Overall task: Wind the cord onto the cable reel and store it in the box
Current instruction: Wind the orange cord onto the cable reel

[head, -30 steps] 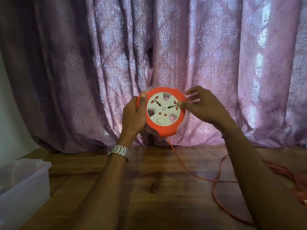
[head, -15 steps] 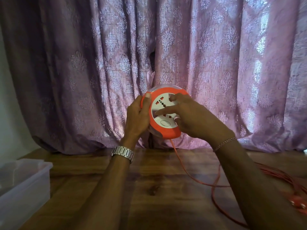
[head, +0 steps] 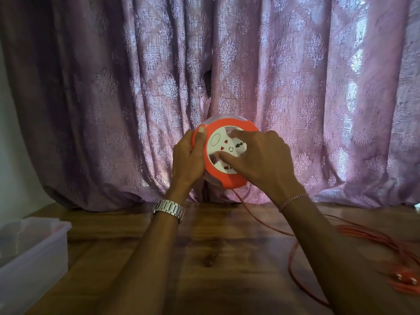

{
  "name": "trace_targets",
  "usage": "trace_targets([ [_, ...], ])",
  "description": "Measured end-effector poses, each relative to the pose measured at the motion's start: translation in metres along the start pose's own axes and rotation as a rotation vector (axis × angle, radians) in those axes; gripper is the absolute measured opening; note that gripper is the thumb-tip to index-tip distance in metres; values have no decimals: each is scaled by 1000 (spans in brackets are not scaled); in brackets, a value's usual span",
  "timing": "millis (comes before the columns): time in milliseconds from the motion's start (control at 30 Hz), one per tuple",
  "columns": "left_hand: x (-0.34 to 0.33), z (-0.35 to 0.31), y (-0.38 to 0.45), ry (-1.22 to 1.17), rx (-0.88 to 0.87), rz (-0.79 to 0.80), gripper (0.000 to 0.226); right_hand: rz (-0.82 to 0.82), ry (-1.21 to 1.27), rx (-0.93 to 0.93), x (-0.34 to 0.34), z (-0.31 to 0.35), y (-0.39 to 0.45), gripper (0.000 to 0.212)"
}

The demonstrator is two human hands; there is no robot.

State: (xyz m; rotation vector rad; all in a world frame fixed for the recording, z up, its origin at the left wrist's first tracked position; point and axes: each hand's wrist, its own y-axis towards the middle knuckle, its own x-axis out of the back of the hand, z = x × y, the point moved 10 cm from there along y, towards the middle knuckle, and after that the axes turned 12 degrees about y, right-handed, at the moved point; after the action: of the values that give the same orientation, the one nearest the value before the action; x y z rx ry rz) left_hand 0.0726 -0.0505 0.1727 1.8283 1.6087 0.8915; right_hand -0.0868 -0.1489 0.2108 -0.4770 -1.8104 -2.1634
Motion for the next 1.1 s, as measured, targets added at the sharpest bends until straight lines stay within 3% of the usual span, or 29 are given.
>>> trace_targets([
  [100, 0, 2, 1, -1, -10, 6, 65, 8, -77, 75, 4, 2, 4, 50],
  [200, 0, 5, 1, -14, -1, 13, 67, 174, 27, 251, -1, 14, 7, 26],
  [333, -1, 3, 2, -42, 13, 25, 67, 458, 34, 264, -26, 16, -5, 56],
  [400, -1, 2, 3, -35, 2, 25, 64, 496, -14, 258, -34, 17, -9, 62],
  [567, -4, 1, 2, -17, -11, 23, 48, 360, -58, 258, -22, 21, -6, 51],
  [800, -9, -1, 1, -8, -40, 42, 42, 137, -76, 58, -5, 4, -3, 59],
  [900, -8, 1, 1, -18, -27, 37, 51, 34, -69, -13, 4, -4, -1, 67],
  [1000, -7, 1, 1, -6, -33, 31, 45, 19, -115, 39, 6, -1, 2, 64],
  [1100, -7, 1, 1, -19, -24, 30, 47, 53, -37, 154, 7, 6, 5, 45],
])
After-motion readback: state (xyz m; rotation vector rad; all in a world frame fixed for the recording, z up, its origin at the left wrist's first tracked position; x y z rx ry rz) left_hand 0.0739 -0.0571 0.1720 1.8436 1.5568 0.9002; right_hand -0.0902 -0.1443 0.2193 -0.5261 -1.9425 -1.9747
